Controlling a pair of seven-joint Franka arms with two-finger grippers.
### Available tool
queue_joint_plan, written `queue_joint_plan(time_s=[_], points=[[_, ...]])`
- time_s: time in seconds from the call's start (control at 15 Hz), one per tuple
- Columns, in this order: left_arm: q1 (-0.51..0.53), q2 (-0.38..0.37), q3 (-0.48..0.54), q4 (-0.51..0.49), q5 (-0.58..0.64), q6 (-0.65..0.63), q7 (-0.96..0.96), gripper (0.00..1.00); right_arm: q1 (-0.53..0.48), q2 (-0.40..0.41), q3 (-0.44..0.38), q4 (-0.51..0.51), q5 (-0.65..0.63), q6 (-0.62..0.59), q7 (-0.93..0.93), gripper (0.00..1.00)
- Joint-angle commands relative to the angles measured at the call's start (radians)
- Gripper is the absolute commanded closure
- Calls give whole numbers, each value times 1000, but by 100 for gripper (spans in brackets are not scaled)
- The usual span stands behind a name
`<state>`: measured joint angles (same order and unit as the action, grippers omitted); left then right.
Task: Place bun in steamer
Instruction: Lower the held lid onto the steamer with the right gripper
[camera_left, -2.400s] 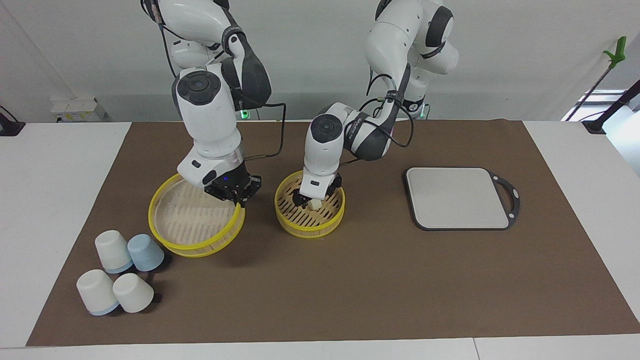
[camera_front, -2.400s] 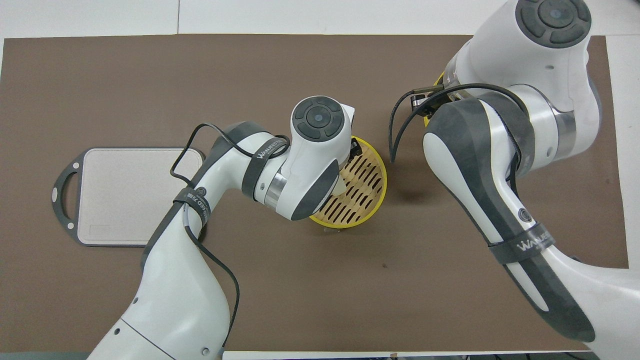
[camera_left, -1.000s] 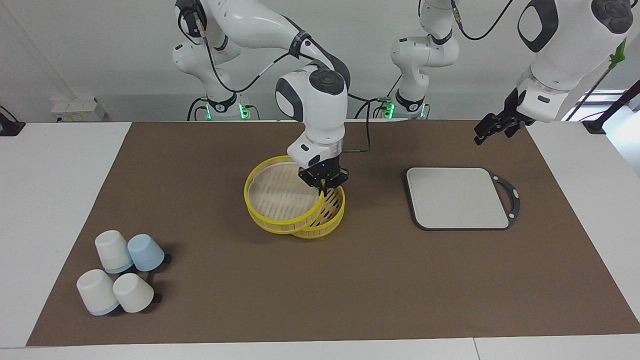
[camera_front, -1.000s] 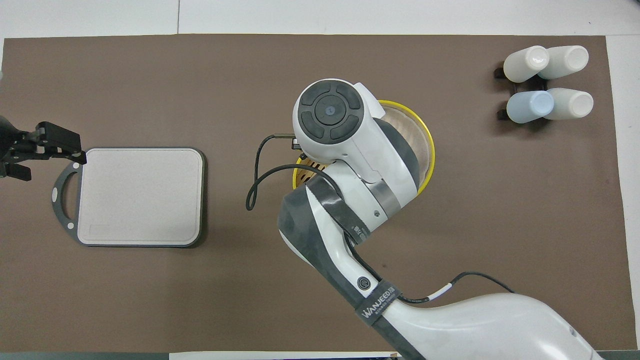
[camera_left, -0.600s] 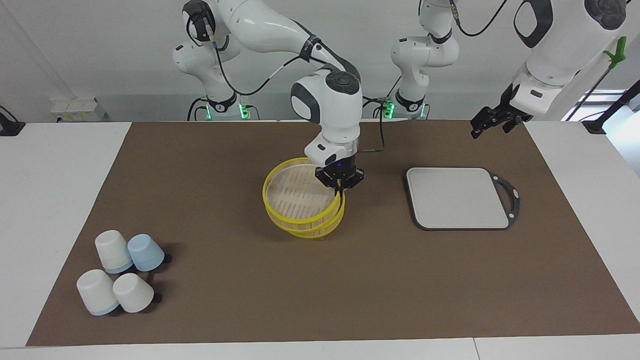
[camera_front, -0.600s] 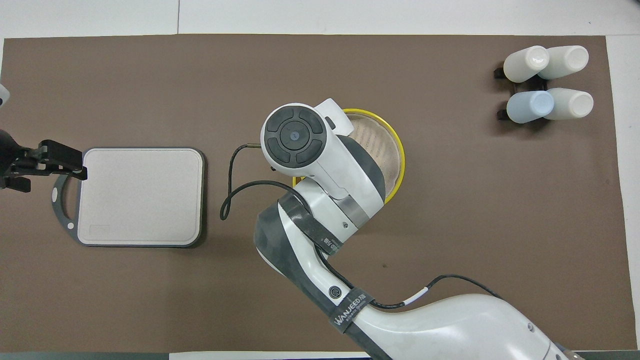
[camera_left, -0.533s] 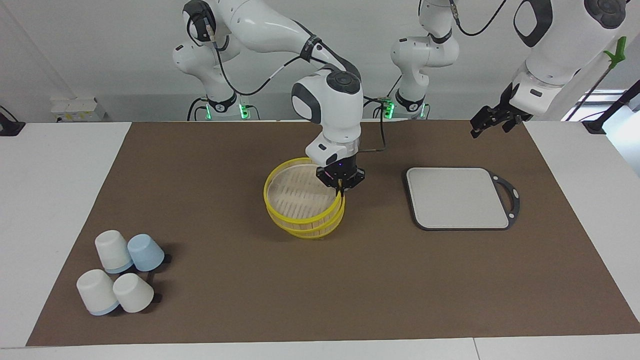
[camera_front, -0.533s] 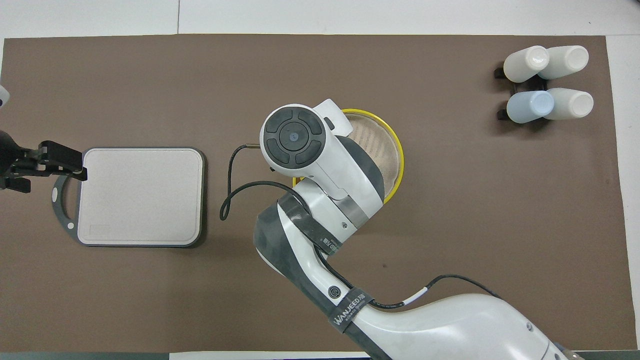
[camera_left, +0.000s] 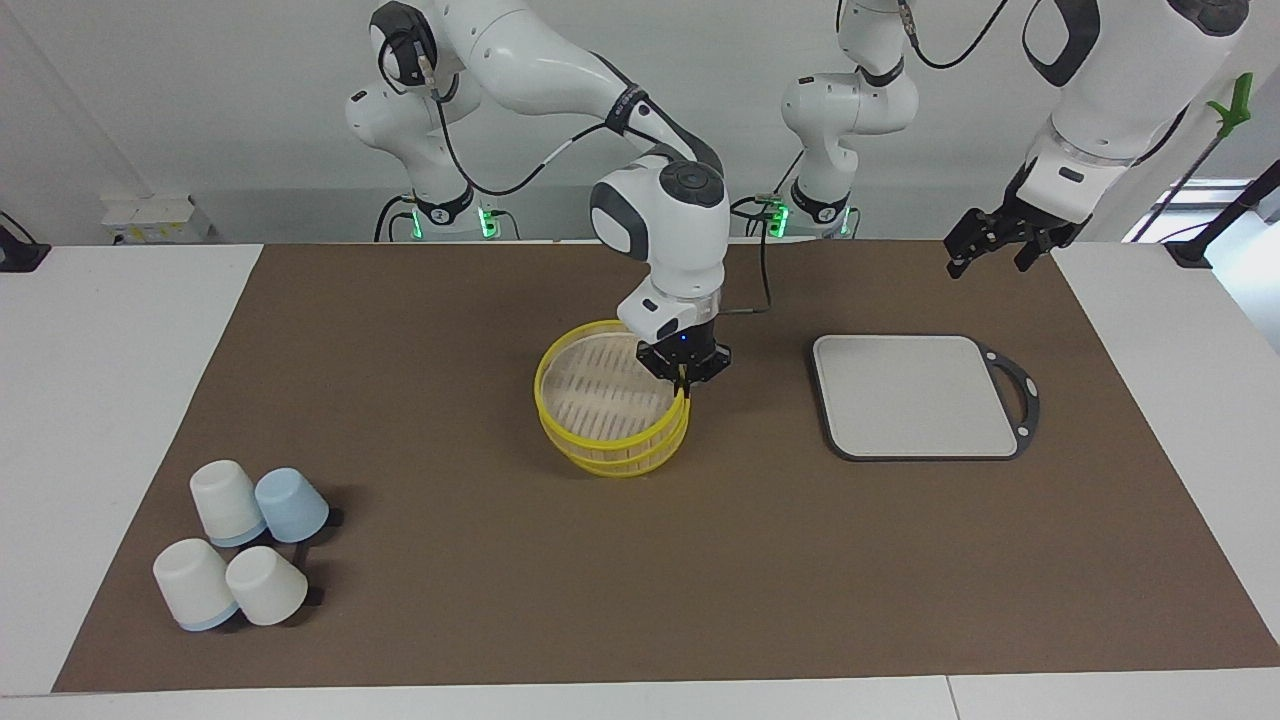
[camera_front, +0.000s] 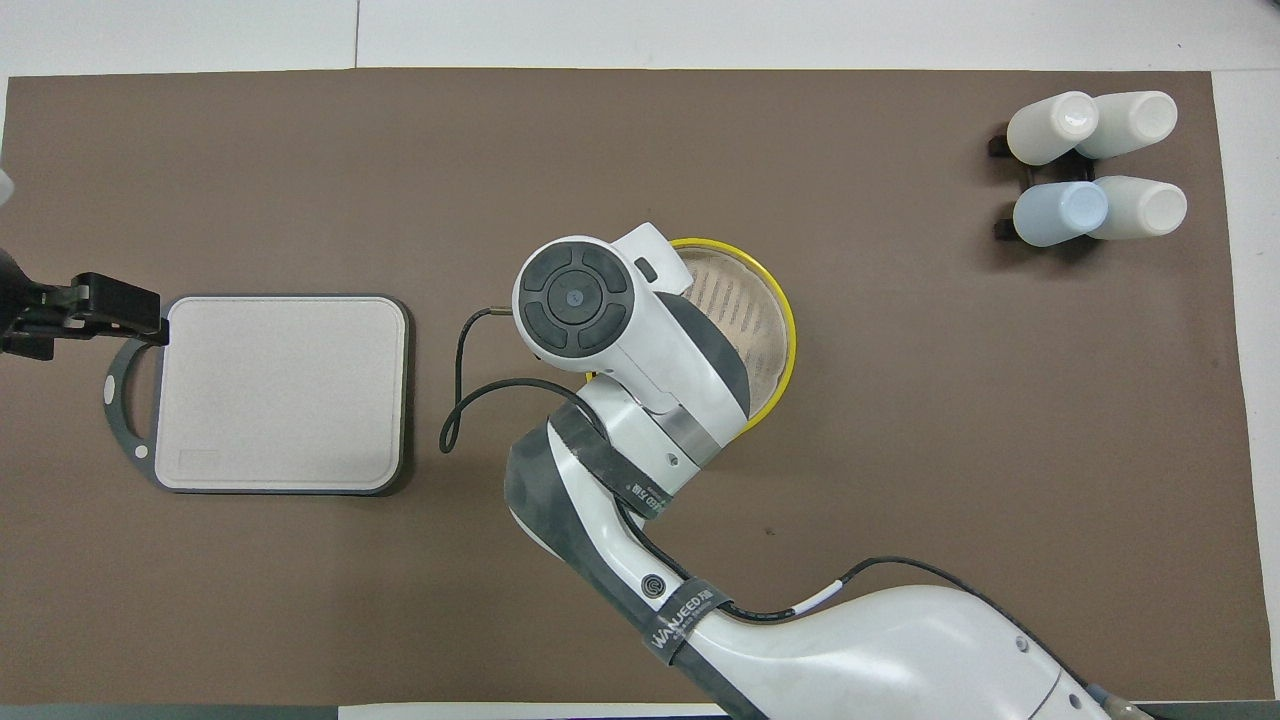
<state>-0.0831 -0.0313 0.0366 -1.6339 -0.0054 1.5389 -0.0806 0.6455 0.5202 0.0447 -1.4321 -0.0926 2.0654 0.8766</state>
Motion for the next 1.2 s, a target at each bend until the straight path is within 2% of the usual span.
queue_joint_plan(time_s=[0.0,0.2,0.53,1.0,1.07,1.13], points=[[5,-16,-9,-23,25,7,27,0,14,-9,1,-14,-13,21,33,100],[0,2,-9,-14,22,0,27,0,16,-9,3,-14,-13,21,45,100],[-12,1,-7,-14,15,-23,27,0,14,-14,1,-57,-15,68,47,100],[8,-10,-24,-14,16,-36,19,0,14,-20,3,-74,-15,70,44,100],[22,-13,-26,-14,16,-37,22,0,14,-20,3,-74,-10,70,45,95],[34,-19,-35,-14,16,-37,24,0,13,-19,3,-70,-6,71,45,40]])
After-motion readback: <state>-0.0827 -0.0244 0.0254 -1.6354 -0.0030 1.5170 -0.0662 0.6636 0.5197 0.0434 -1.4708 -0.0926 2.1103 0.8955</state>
